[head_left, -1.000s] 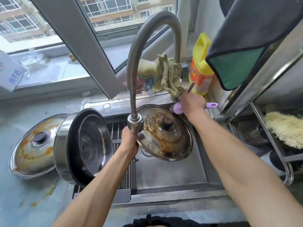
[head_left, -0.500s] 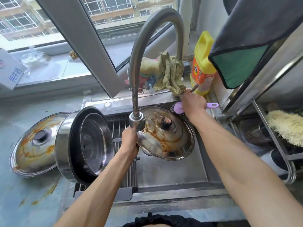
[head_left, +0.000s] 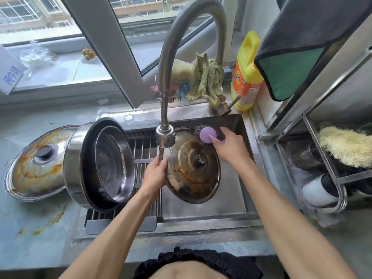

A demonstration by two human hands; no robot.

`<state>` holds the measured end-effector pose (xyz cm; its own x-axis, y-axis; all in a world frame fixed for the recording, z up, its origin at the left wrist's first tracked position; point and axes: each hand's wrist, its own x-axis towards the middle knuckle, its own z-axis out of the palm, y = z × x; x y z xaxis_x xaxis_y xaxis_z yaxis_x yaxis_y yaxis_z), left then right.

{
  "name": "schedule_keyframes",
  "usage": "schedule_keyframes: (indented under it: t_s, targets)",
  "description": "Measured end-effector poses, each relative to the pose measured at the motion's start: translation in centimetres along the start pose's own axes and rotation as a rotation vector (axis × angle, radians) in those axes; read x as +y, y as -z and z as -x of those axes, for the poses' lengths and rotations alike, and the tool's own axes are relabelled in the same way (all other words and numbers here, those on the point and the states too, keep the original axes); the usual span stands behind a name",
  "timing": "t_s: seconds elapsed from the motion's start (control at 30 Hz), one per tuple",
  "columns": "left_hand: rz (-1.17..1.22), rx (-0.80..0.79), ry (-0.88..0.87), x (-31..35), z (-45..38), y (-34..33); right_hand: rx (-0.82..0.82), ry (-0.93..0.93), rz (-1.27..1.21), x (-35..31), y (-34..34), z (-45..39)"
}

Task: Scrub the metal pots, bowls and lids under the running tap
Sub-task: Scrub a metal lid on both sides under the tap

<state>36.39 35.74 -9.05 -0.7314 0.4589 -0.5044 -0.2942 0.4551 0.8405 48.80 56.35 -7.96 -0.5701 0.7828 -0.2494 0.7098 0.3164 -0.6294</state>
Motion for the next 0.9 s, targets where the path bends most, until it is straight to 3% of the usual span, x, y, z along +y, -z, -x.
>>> schedule_keyframes:
  t_s: [0.13,0.27,0.43,0.6,0.73,0.87,0.9]
  targets:
    - [0.026,-0.083,0.075,-1.7,0.7,0.1,-0.116,0.17,-0.055,-0.3,-1.8,4.4]
    - [0.08,-0.121,0.124,-2.9,1.4,0.0,-0.244,0.374,0.195,-1.8,-4.4,8.7]
    - [0.137,-0.083,0.095,-3.8,1.9,1.2,-0.114,0.238,0.26,-2.3,-3.8,5.1]
    - [0.196,-0.067,0.107,-3.0,1.2,2.3,-0.281,0.449,0.429,-6.0,-3.9,6.8]
    - [0.247,-0.127,0.131,-3.1,1.7,3.3,-0.198,0.238,0.399,-5.4,-3.4,3.0]
    - [0.311,-0.12,0.177,-3.3,1.3,3.5,-0.332,0.506,0.455,-6.7,-4.6,5.8]
    - [0.316,-0.12,0.184,-3.4,1.1,3.6,-0.336,0.494,0.453,-6.7,-4.4,5.3]
